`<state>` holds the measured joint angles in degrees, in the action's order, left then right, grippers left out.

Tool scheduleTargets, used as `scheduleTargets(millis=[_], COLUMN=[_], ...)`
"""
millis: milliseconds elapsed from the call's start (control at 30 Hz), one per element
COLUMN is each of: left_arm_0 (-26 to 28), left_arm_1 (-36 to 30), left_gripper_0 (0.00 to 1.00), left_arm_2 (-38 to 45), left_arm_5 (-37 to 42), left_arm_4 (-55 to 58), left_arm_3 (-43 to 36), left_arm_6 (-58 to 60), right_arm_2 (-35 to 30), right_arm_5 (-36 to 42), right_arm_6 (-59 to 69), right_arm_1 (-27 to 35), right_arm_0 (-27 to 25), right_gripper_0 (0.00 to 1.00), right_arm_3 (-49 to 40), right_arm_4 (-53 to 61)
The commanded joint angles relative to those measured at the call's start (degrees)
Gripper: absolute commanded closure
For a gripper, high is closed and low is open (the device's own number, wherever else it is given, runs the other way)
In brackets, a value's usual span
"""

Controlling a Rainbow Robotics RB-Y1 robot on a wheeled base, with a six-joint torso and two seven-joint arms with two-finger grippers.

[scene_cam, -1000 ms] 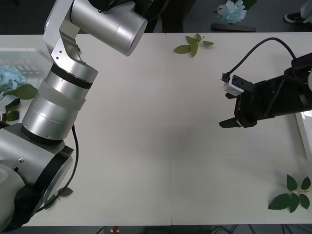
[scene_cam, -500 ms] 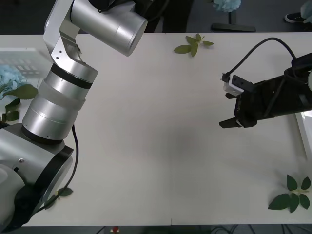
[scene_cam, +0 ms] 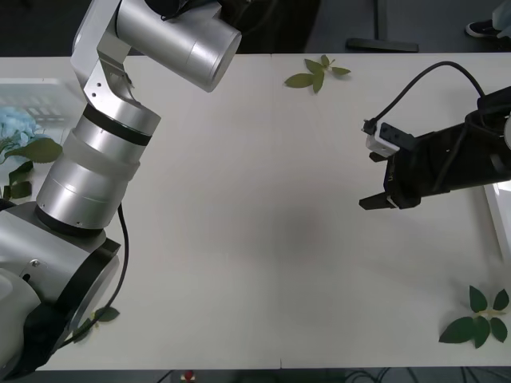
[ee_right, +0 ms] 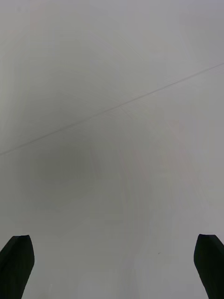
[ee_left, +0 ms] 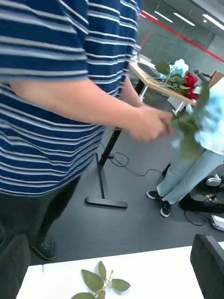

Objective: Place the red flowers into the right box and the blue flowers into the left box. If a person shows an open palm, hand one flower to the person first, then continue sorting.

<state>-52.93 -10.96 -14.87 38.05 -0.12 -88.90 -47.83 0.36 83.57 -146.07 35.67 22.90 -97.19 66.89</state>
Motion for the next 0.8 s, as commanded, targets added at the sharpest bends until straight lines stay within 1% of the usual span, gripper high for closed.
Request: scheduleTargets(millis=[33,200,333,467,500,567,600,633,700,733,800], left_arm_0=[-2.26,-2.18,-2.18,-1.39,-1.12,0.37,0.90,2.31,4.33,6.52,9.16], left_arm_1=[-1.43,-2.58,-4.86,-8.91,-9.43,-11.89,-12.60,-14.62,-16.90,-18.57,-20.59], left_gripper_0=[0.00,0.00,0.00,0.00,0.00,0.00,0.00,0.00,0.00,0.00,0.00], left_arm_2=[1.07,3.79,4.94,6.34,6.52,7.75,8.01,8.10,8.36,8.80,9.59], left_arm_5=[-0.44,1.85,7.39,16.44,17.49,21.80,22.50,24.00,24.35,24.00,24.00], left_arm_4=[-0.05,3.99,8.38,14.80,15.68,19.63,20.69,23.33,26.31,29.13,32.99], left_arm_3=[-0.93,-2.07,-5.06,-10.51,-11.30,-15.17,-16.13,-18.59,-20.97,-23.08,-25.36], left_arm_6=[-5.52,-13.69,-18.79,-23.10,-23.80,-26.26,-26.96,-28.55,-30.13,-31.97,-34.26], right_arm_2=[-0.80,-0.80,-0.80,-0.80,-0.80,-0.80,-0.80,-0.80,-0.80,-0.80,-0.80], right_arm_5=[-0.07,-0.07,-0.07,-0.07,-0.07,-0.07,-0.07,-0.07,-0.07,-0.07,-0.07], right_arm_6=[-0.71,-0.71,-0.71,-0.71,-0.71,-0.71,-0.71,-0.71,-0.71,-0.71,-0.71], right_arm_1=[0.01,0.01,0.01,0.01,0.01,0.01,0.01,0.01,0.01,0.01,0.01], right_arm_0=[0.74,0.74,0.74,0.74,0.74,0.74,0.74,0.74,0.74,0.74,0.74], right_gripper_0=[0.00,0.00,0.00,0.00,0.00,0.00,0.00,0.00,0.00,0.00,0.00], right_arm_3=[-0.99,-0.99,-0.99,-0.99,-0.99,-0.99,-0.99,-0.99,-0.99,-0.99,-0.99], right_arm_4=[0.26,0.26,0.26,0.26,0.26,0.26,0.26,0.26,0.26,0.26,0.26])
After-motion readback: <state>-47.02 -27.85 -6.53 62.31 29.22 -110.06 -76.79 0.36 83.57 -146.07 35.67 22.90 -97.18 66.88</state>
